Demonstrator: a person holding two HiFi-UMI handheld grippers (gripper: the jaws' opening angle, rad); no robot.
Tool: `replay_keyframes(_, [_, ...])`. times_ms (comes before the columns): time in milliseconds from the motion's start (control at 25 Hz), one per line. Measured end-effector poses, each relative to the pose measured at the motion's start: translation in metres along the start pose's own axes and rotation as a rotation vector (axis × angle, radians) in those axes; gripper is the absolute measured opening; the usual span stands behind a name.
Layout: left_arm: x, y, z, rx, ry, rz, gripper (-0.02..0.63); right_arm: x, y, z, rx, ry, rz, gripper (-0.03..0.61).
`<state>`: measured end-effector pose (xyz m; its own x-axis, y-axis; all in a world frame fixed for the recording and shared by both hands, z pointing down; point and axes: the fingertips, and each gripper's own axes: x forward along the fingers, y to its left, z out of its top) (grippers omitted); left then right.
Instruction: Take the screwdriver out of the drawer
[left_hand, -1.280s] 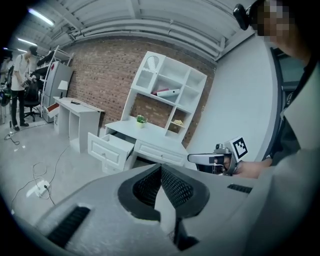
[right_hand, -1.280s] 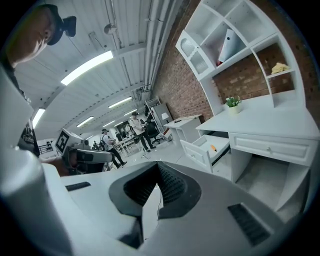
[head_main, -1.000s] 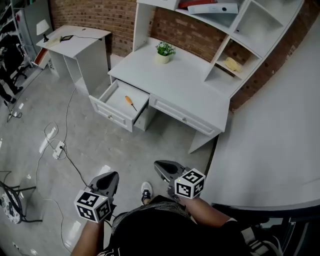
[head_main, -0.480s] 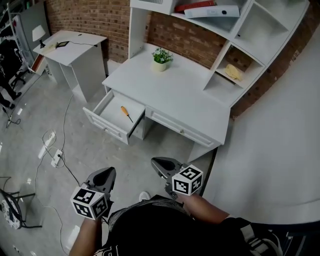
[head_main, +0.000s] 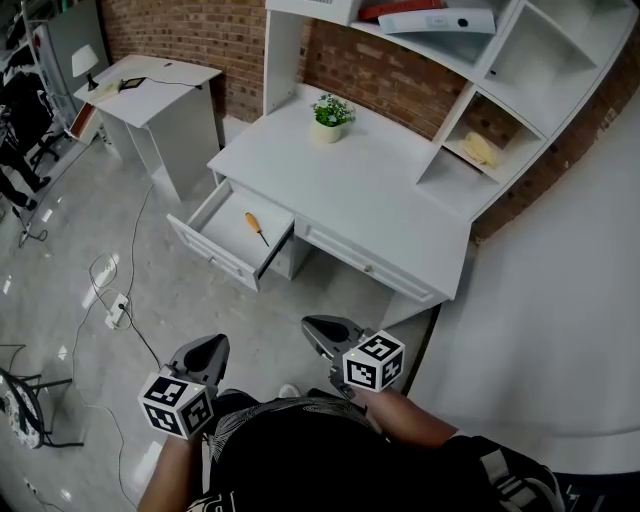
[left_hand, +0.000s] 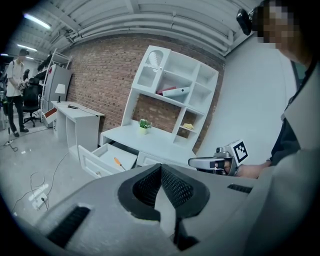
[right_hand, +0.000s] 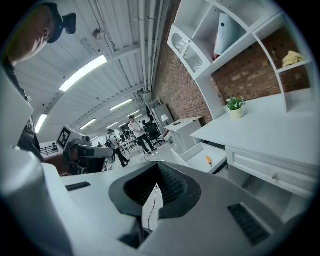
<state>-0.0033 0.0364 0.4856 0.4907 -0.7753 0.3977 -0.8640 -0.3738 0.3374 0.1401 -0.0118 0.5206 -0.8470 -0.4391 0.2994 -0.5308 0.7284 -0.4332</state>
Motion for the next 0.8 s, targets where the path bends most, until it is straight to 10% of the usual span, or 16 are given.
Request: replay_keyframes(800, [0.039,0.01,0.015,0.021,0.023,-0.072,0.017,0.006,-0.025,0.0,0.021,0.006,-0.054,0.005])
